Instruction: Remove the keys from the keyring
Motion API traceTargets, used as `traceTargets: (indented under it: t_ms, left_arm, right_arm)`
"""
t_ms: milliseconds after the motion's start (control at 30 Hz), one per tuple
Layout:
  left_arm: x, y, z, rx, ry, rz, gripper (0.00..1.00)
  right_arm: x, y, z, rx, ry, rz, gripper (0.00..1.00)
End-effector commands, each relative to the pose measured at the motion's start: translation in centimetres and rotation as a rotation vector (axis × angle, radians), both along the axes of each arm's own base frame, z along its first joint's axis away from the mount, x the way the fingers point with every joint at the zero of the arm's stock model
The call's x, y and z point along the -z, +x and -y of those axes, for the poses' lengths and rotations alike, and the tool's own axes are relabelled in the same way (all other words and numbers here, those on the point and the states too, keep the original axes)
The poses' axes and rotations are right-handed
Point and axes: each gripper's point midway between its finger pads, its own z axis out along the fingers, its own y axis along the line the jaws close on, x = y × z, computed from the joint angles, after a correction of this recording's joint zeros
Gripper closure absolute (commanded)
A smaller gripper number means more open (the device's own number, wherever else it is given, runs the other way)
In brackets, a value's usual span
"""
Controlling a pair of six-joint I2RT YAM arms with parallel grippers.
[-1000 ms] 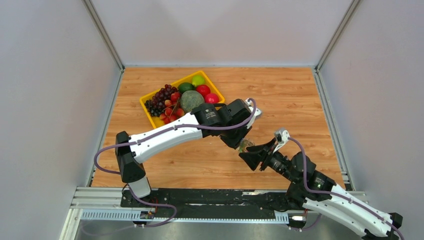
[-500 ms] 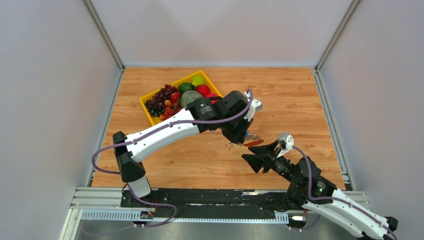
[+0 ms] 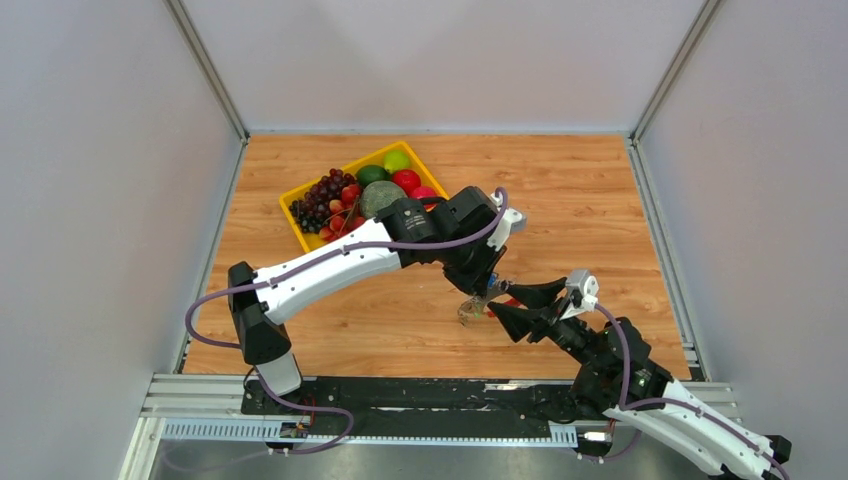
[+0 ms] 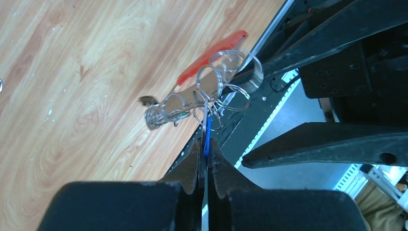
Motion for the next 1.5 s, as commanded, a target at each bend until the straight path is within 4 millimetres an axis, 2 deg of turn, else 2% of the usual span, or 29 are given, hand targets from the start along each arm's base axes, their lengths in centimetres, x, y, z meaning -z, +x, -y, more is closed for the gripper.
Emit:
traceTargets:
  t_ms: [0, 200, 400, 833, 1033, 1167, 1300, 1467]
  left_arm:
    - [-1.1, -0.8, -0.7, 0.034, -0.028, 0.004, 1.0]
    - [-1.4, -1.7, -1.7, 0.061, -0.035, -0.005, 1.0]
    - [-2.2, -2.1, -2.3, 0.075, -0.052, 0.005, 1.0]
    - [-1.2, -1.7, -2.8, 0.059, -0.012, 0.02, 1.0]
    - [-1.3, -1.4, -2.6, 0.053, -0.009, 0.024, 1.0]
    - [-1.6, -1.4, -2.4, 0.054, -0.017, 0.024, 1.0]
    - [-1.7, -1.5, -2.5, 0.053, -0.02, 0.024, 1.0]
    - [-1.9, -1.8, -2.6, 0.059, -0.028, 0.013, 1.0]
  right_arm:
    - [-2.3, 0.1, 0.2, 0.012, 0.019, 0.142, 0.41]
    - [-2.0, -0.2, -0.4, -0.02, -0.027, 0.198, 0.39]
    - [-1.3, -0.9, -1.3, -0.081, -0.06, 0.198, 0.48]
    - [-4.6, -3.8, -1.3, -0.214, 0.011, 0.215, 0.44]
    - [-4.7, -5.7, -2.4, -0.339, -0.001, 0.179, 0.54]
    - [-3.2, -4.7, -2.8, -0.309, -0.03, 0.115, 0.56]
    - [-1.4, -2.6, -2.3, -0.193, -0.071, 0.049, 0.55]
    - [-0.6, -1.1, -1.5, -0.1, -0.095, 0.057, 0.53]
